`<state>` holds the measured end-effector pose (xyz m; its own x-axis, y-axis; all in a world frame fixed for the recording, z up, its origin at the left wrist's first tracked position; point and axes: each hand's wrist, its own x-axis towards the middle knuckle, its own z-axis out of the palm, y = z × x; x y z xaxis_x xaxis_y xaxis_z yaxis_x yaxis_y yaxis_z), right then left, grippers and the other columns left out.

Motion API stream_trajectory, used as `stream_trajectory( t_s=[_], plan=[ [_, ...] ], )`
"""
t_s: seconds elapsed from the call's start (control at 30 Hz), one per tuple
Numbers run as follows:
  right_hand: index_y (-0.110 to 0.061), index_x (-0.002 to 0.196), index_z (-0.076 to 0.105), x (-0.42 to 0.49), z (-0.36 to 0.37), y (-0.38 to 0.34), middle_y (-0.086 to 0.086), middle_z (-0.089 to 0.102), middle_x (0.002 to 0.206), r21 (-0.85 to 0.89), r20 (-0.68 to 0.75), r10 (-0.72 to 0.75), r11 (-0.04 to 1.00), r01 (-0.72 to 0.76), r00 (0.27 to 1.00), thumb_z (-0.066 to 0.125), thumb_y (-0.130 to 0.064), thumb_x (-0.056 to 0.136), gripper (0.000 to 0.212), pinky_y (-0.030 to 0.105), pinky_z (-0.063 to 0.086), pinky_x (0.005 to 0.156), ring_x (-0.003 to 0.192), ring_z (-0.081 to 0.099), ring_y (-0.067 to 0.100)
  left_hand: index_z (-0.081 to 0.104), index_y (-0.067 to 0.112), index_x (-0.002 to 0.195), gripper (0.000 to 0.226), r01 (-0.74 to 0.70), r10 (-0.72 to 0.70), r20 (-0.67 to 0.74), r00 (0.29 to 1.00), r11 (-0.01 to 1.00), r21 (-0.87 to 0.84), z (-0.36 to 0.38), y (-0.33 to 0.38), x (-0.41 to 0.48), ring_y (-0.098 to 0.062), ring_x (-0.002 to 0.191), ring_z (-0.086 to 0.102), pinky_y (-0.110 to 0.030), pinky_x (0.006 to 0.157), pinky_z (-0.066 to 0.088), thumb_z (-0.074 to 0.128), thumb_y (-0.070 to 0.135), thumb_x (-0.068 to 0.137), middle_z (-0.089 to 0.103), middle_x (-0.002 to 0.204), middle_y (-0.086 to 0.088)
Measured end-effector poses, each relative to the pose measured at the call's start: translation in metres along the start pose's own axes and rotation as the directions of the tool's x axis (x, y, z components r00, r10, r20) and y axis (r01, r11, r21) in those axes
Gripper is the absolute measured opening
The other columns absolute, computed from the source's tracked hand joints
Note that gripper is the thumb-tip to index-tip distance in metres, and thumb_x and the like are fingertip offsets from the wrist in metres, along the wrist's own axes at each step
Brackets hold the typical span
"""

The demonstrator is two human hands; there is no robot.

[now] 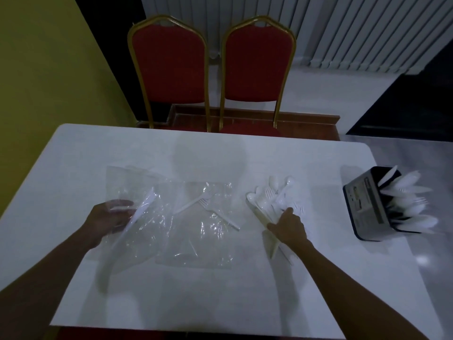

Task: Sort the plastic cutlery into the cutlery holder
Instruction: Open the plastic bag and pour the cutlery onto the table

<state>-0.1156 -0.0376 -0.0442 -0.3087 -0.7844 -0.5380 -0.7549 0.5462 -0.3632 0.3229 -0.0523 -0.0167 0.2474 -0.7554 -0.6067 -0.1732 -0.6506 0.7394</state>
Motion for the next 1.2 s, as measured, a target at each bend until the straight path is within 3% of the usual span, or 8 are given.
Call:
stream_trajectory(
  t_s=[0.2, 0.33, 0.47, 0.6, 0.77, 0.93, 1.0, 1.2],
  plan=[
    [-0.004, 0.128, 0.032, -0.004, 0.003, 0.001, 0.013, 0.049, 0.125, -0.123, -0.081, -0.035, 0.992, 0.025, 0.996, 0.070, -0.037, 0.083, 0.067, 0.040, 0.047, 0.090, 0.117, 0.049, 0.031, 0.068, 0.014, 0.099, 0.045, -0.016, 0.046, -0.230, 0.972, 0.991, 0.134, 0.001, -0.007, 0.006, -0.016, 0.062, 0.066, -0.019, 0.062, 0.054, 0.089, 0.027, 0.061, 0.073, 0.076, -0.011],
    [-0.008, 0.124, 0.034, -0.013, 0.013, -0.009, 0.009, 0.047, 0.120, -0.290, -0.194, -0.084, 0.957, 0.024, 0.977, 0.067, -0.034, 0.082, 0.059, 0.038, 0.046, 0.086, 0.110, 0.047, 0.027, 0.044, 0.016, 0.129, 0.088, -0.007, 0.161, -0.371, 0.915, 0.923, 0.384, 0.010, -0.010, 0.010, -0.030, 0.114, 0.058, -0.045, 0.098, 0.044, 0.087, 0.047, 0.058, 0.067, 0.113, -0.009],
    [-0.008, 0.106, 0.051, -0.018, 0.030, -0.020, 0.009, 0.057, 0.101, -0.271, -0.301, -0.358, 0.921, 0.281, 0.884, 0.066, -0.014, 0.079, 0.031, 0.033, 0.045, 0.077, 0.092, 0.054, 0.024, 0.037, 0.003, 0.138, 0.093, -0.011, 0.372, -0.483, 0.793, 0.801, 0.598, 0.042, -0.014, 0.007, -0.045, 0.123, 0.040, -0.057, 0.097, 0.038, 0.084, 0.039, 0.066, 0.045, 0.131, -0.026],
    [-0.009, 0.100, 0.069, -0.023, 0.049, -0.038, 0.004, 0.068, 0.099, -0.009, -0.005, -0.464, 0.886, 0.464, 0.886, 0.059, -0.011, 0.091, 0.013, 0.018, 0.045, 0.075, 0.084, 0.061, 0.013, 0.054, -0.001, 0.121, 0.069, -0.385, 0.621, -0.199, 0.758, 0.673, 0.632, 0.091, -0.031, -0.006, -0.039, 0.112, 0.053, -0.031, 0.104, 0.026, 0.059, 0.050, 0.075, 0.059, 0.118, -0.019],
    [-0.027, 0.119, 0.067, -0.024, 0.061, -0.061, -0.013, 0.067, 0.110, 0.471, 0.246, -0.501, 0.810, 0.350, 0.830, 0.049, -0.007, 0.096, 0.036, 0.014, 0.052, 0.078, 0.099, 0.062, 0.003, 0.044, 0.020, 0.134, 0.080, -0.524, 0.472, 0.236, 0.850, 0.711, 0.468, 0.158, -0.029, -0.052, 0.000, 0.113, 0.036, -0.009, 0.096, 0.026, 0.075, 0.054, 0.068, 0.044, 0.125, 0.010],
    [-0.011, 0.117, 0.065, -0.014, 0.075, -0.076, -0.002, 0.061, 0.113, 0.287, 0.052, -0.578, 0.790, 0.542, 0.815, 0.062, 0.001, 0.087, 0.032, 0.012, 0.047, 0.090, 0.097, 0.057, 0.008, 0.064, 0.021, 0.085, 0.013, -0.474, 0.480, 0.127, 0.868, 0.726, 0.498, 0.163, -0.034, -0.046, -0.016, 0.080, 0.063, -0.027, 0.071, 0.047, 0.066, 0.013, 0.075, 0.068, 0.080, 0.004],
    [-0.010, 0.117, 0.059, -0.007, 0.083, -0.080, 0.004, 0.060, 0.112, 0.139, -0.005, -0.529, 0.840, 0.524, 0.849, 0.070, -0.009, 0.083, 0.036, 0.029, 0.047, 0.091, 0.101, 0.054, 0.020, 0.055, 0.024, 0.066, 0.025, -0.457, 0.485, 0.027, 0.874, 0.803, 0.383, 0.160, -0.034, -0.048, -0.006, 0.061, 0.058, -0.024, 0.065, 0.048, 0.064, 0.002, 0.073, 0.064, 0.065, 0.005],
    [-0.004, 0.112, 0.046, 0.005, 0.105, -0.100, 0.014, 0.063, 0.108, -0.307, 0.023, -0.492, 0.825, 0.474, 0.870, 0.054, -0.013, 0.092, 0.023, 0.036, 0.046, 0.081, 0.097, 0.060, 0.032, 0.069, 0.019, 0.076, 0.008, -0.447, 0.440, 0.079, 0.895, 0.885, 0.134, 0.141, -0.028, -0.063, -0.007, 0.071, 0.067, -0.015, 0.072, 0.052, 0.075, 0.015, 0.078, 0.074, 0.080, 0.005]
  ],
)
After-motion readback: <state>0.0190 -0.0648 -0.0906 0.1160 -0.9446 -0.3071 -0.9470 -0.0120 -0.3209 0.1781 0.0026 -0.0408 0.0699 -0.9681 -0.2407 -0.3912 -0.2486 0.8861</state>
